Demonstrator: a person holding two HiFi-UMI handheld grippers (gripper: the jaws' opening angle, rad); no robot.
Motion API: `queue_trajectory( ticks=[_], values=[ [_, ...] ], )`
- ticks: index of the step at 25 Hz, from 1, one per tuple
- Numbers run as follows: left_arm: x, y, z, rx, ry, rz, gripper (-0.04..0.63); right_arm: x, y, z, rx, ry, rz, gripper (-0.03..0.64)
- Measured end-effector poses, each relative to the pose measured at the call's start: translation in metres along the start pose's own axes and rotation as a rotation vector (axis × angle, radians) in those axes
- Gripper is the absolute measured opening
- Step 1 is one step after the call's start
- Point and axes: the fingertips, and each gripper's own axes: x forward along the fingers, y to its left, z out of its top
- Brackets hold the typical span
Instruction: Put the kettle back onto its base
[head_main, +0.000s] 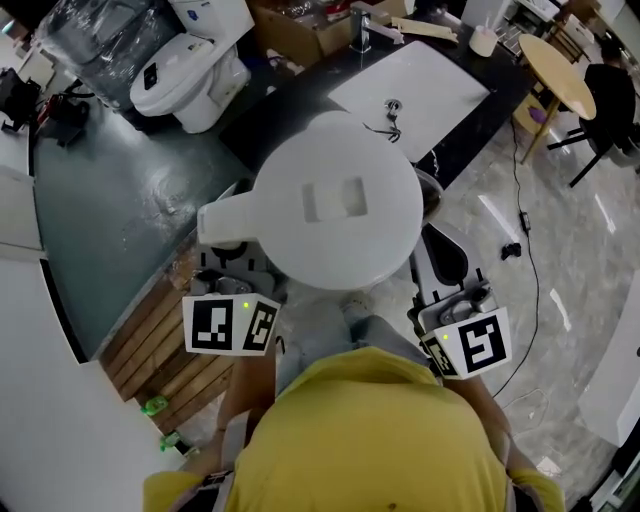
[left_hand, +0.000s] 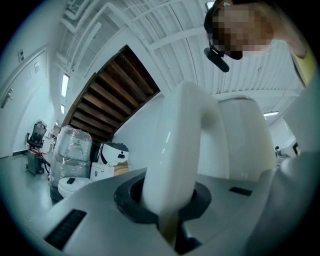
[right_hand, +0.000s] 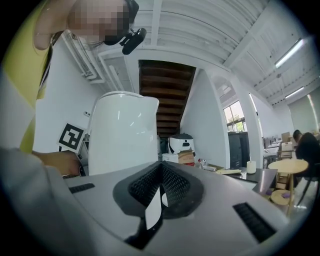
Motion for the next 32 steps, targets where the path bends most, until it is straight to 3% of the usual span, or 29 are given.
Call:
queue_trajectory(
  ticks=[8,32],
  values=[
    [0.034,-0.001,-0.003,-0.001,0.005,-0.002,0.040,0.021,-0.016,0.002,0.012,-0.007,0.034,0.009],
    [0.142,0.049,-0.033,0.021,-0.012,-0.045,0.041,0.118,-0.068,-0.019,-0.003,-0.057,-0.029,0.009]
  ],
)
